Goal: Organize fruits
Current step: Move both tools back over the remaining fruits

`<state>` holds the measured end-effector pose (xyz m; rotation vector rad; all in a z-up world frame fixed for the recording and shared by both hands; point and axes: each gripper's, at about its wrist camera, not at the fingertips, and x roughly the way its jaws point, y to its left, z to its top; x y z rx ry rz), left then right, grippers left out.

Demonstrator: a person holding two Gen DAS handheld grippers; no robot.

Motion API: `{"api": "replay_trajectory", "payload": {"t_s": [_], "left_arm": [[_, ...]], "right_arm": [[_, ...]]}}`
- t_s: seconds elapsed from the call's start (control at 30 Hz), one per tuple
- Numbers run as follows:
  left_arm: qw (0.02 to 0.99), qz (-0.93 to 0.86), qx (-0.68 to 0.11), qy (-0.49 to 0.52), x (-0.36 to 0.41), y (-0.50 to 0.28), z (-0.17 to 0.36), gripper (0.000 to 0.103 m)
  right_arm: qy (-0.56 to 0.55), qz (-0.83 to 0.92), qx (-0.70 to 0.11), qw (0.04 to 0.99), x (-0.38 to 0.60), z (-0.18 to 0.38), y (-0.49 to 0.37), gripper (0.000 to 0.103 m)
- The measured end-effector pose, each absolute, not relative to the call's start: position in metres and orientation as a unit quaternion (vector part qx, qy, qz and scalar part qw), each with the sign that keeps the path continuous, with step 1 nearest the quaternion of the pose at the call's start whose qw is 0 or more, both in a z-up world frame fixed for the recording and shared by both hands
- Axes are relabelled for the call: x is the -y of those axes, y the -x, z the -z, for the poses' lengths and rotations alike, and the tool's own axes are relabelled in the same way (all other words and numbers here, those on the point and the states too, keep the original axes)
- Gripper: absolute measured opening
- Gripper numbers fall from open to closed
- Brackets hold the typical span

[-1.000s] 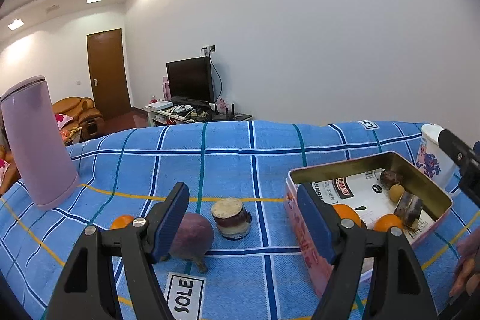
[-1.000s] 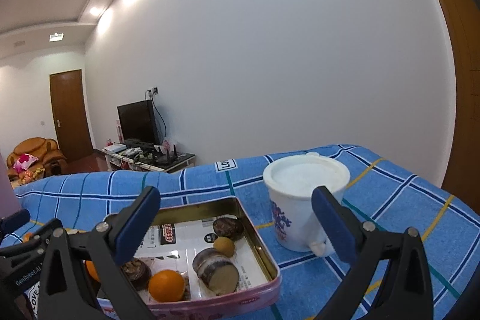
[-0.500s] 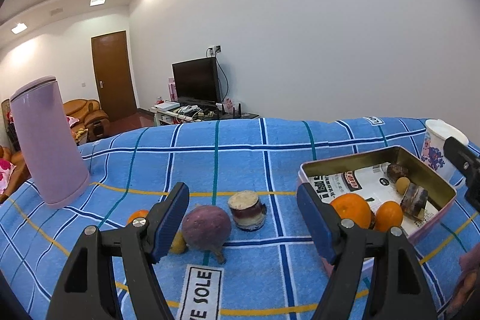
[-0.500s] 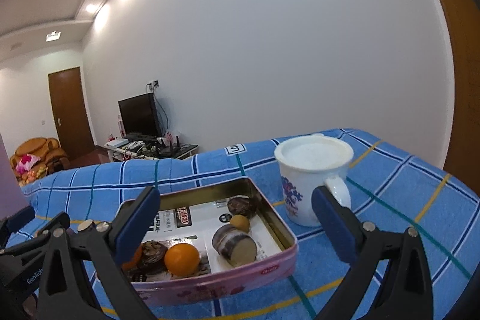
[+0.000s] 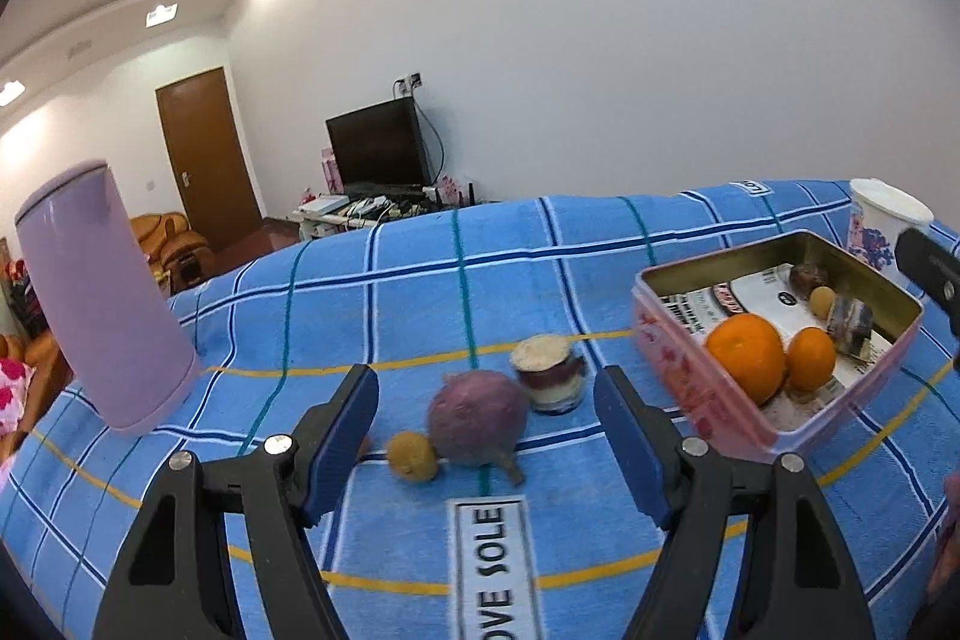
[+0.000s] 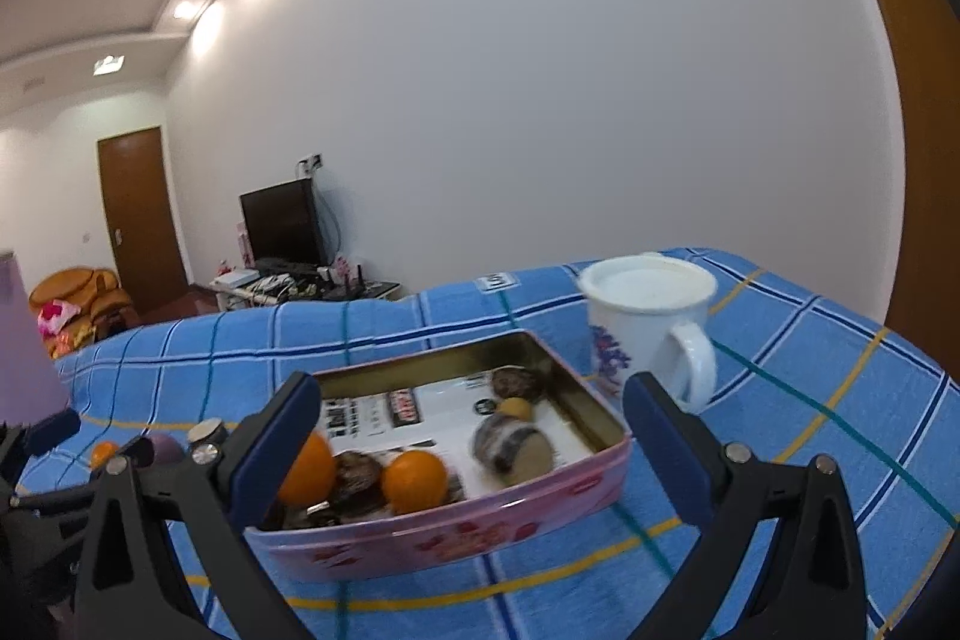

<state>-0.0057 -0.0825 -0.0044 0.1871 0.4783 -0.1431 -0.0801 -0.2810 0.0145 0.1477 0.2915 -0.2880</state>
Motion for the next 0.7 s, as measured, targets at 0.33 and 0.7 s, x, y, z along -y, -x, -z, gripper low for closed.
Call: {"api": "replay_trajectory", "payload": {"t_s": [0.33, 0.7], "left_arm": [[0.962, 0.039, -0.261, -0.068, 0.032, -0.015, 0.008, 0.076], [0.947, -0.05, -0.317, -0.028, -0.045, -0.053, 0.018, 0.076]], "right_arm": [[-0.038, 0.113, -0.161, 0.98, 0.232, -0.012, 0.067, 0.103], [-0.037, 0.051, -0.204, 0.977, 0.178, -0.005, 0.036, 0.099]]}}
